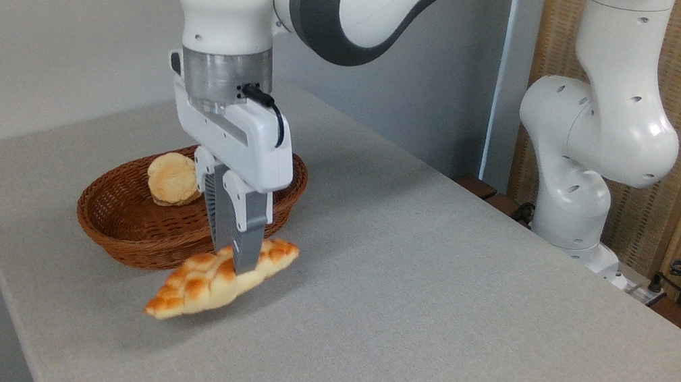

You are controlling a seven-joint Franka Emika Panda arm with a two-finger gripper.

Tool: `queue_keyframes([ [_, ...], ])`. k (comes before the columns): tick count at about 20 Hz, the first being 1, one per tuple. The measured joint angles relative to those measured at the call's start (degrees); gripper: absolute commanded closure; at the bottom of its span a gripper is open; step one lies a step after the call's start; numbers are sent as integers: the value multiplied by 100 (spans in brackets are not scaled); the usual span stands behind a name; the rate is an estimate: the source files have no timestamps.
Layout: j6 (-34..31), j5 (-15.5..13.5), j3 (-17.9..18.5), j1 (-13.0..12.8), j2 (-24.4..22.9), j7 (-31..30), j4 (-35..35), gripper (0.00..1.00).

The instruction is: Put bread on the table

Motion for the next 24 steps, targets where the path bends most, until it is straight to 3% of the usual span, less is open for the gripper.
queue_keyframes([
  [11,-6,112,-9,-27,129,0,38,0],
  [15,-871,101,-9,26,34,-2,590,0],
  [20,-1800,-615,-15,264,-11,-10,1655,0],
  [24,-2239,-669,-32,305,21,-10,2023,0],
])
